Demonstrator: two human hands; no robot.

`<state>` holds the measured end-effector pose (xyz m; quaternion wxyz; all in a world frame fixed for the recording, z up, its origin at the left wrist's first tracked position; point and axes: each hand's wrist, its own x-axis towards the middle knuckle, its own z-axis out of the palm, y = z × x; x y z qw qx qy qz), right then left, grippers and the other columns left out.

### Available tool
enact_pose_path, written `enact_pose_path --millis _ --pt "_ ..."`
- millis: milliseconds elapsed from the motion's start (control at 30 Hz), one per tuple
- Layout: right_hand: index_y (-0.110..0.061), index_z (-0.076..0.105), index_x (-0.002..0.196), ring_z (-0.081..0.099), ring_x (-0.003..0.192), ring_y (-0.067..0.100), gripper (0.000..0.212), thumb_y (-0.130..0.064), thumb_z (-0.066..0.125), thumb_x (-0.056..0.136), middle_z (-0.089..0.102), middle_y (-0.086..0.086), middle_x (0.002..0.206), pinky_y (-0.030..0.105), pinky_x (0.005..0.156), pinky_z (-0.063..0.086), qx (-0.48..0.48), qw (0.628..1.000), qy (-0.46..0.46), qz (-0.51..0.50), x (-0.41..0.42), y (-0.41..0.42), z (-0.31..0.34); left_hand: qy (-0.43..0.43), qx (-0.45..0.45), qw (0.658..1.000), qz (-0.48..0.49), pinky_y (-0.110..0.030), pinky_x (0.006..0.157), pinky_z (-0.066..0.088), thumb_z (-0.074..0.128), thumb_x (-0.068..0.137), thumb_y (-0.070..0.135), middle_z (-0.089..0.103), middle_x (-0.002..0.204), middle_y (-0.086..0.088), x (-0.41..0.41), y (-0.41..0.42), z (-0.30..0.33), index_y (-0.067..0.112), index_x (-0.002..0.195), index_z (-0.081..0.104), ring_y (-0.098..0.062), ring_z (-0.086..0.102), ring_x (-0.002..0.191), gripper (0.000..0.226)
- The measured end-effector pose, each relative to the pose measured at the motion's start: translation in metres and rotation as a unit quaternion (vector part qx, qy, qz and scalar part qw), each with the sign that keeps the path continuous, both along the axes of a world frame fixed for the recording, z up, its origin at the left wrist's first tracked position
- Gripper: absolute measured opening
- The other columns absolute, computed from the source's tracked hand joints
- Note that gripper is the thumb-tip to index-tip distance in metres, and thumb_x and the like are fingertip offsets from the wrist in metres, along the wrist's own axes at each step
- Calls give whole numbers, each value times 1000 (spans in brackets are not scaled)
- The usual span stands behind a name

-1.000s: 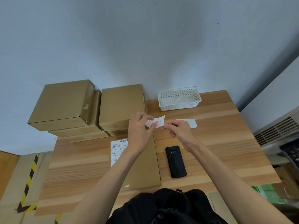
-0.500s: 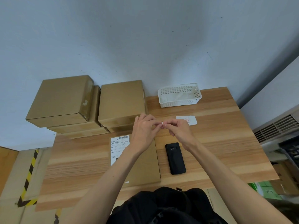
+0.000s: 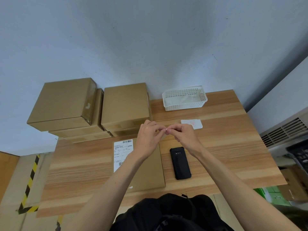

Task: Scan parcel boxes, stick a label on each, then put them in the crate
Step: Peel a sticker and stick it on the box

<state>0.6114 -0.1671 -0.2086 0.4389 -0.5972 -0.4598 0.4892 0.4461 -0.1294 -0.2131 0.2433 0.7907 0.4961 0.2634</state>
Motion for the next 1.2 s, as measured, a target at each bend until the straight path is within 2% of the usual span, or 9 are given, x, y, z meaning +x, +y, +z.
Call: enact_pose_path --millis 233,533,800,867,933,1000,1100,1200 --pt "-2 78 92 55 57 -7 12 -8 68 94 66 -19 63 8 58 40 12 999 -24 25 3 -3 0 -19 -34 999 5 -22 76 35 71 94 31 66 88 18 0 -2 1 27 92 81 -5 41 88 11" --pt "-3 78 92 56 59 -7 12 -9 68 94 69 -14 71 7 59 41 22 998 -37 42 7 -3 0 -11 -42 999 3 -13 74 33 69 95 29 65 89 21 2 -7 3 27 93 80 -3 42 90 11" --pt "-10 79 88 59 66 -5 13 -11 67 95 73 -7 79 9 64 42 19 998 -47 41 8 -3 -3 -25 -62 998 7 -18 74 35 69 96 29 67 88 15 4 -8 4 27 94 81 -8 43 89 13" --pt "-14 79 87 64 79 1 14 -13 67 95 75 -5 84 15 74 46 22 997 -57 45 8 -2 -5 -24 -64 998 8 -18 73 36 69 96 31 66 86 16 4 -8 4 26 94 81 -9 44 89 13" --pt "-17 79 86 68 91 11 15 -15 67 95 76 -5 88 29 86 52 27 996 -69 50 9 -1 -8 -19 -60 998 10 -23 74 39 69 95 32 67 86 15 4 -8 5 26 93 81 -10 45 89 13" --pt "-20 78 85 67 93 16 15 -17 67 94 75 -6 87 36 90 52 31 994 -86 54 8 -1 -11 -9 -41 999 9 -26 73 41 71 94 32 65 82 16 4 -8 6 26 91 81 -10 45 87 13" --pt "-21 77 86 62 80 13 15 -18 66 95 74 -6 86 35 80 51 35 991 -111 62 8 -1 -12 30 10 999 -6 -29 71 41 72 92 29 65 78 15 4 -7 7 25 88 81 -10 43 83 10" --pt "-21 76 89 50 63 2 13 -19 65 96 71 -9 83 28 66 43 50 982 -166 74 7 -2 -13 60 31 998 -22 -37 72 46 71 90 24 68 78 11 3 -7 6 24 85 80 -13 44 81 10"
